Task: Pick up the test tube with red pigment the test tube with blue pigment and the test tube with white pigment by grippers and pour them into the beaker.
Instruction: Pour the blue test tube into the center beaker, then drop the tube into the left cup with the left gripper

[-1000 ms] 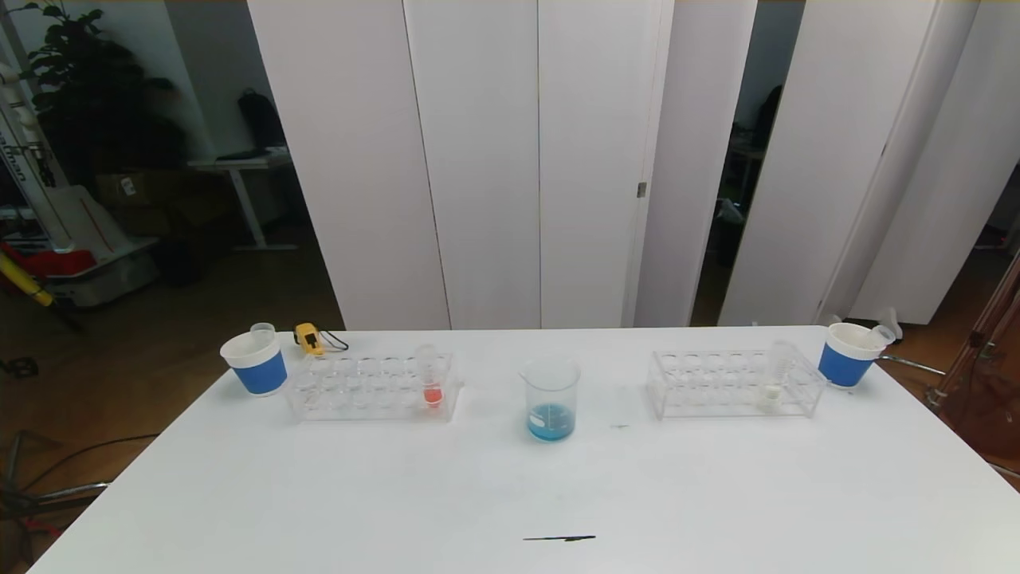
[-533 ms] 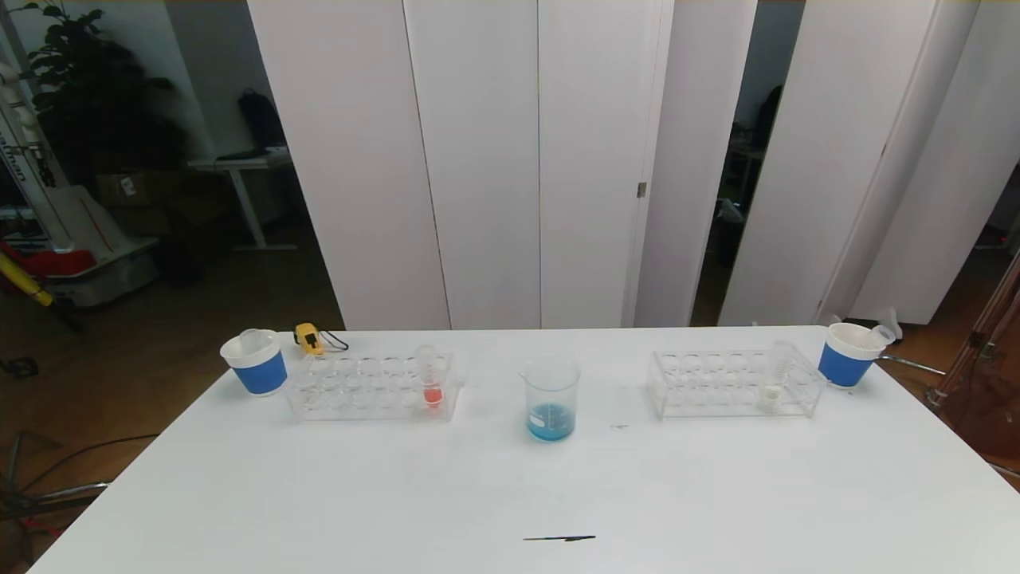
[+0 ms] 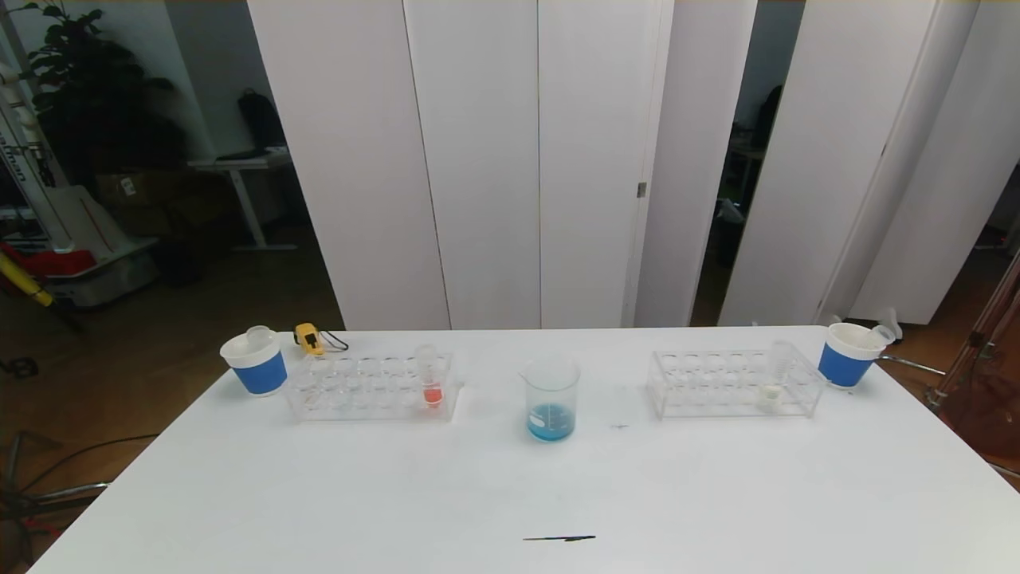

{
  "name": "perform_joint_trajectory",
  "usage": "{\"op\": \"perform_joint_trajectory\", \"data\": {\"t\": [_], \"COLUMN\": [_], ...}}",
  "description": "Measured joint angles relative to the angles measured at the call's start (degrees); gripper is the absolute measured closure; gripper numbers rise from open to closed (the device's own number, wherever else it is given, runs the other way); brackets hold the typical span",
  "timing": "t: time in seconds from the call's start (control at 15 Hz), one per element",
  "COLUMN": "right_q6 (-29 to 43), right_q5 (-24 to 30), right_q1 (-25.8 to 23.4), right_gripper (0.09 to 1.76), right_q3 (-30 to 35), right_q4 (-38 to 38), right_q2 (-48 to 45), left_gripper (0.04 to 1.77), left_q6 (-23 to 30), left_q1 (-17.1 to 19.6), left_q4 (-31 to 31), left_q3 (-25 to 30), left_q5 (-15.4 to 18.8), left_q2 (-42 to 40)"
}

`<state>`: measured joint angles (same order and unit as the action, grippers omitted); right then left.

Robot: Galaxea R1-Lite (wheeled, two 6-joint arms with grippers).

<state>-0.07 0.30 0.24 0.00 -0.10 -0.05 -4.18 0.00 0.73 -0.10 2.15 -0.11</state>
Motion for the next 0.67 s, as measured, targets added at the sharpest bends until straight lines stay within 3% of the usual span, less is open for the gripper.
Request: {"op": "perform_joint_trajectory", "data": {"t": [0.67], "right_q6": [0.0], "right_q5": [0.0], "right_q1": [0.0], "right_gripper": [0.1], "right_q3": [0.0], "right_q4": [-0.01], "right_q2": [0.0], "left_gripper": [0.06], "left_q6": [-0.24], "left_q1": [0.0], "left_q4": [-2.38], "left_q3": [-0.28], "left_q5": [-0.06], "left_q2": [0.11]}}
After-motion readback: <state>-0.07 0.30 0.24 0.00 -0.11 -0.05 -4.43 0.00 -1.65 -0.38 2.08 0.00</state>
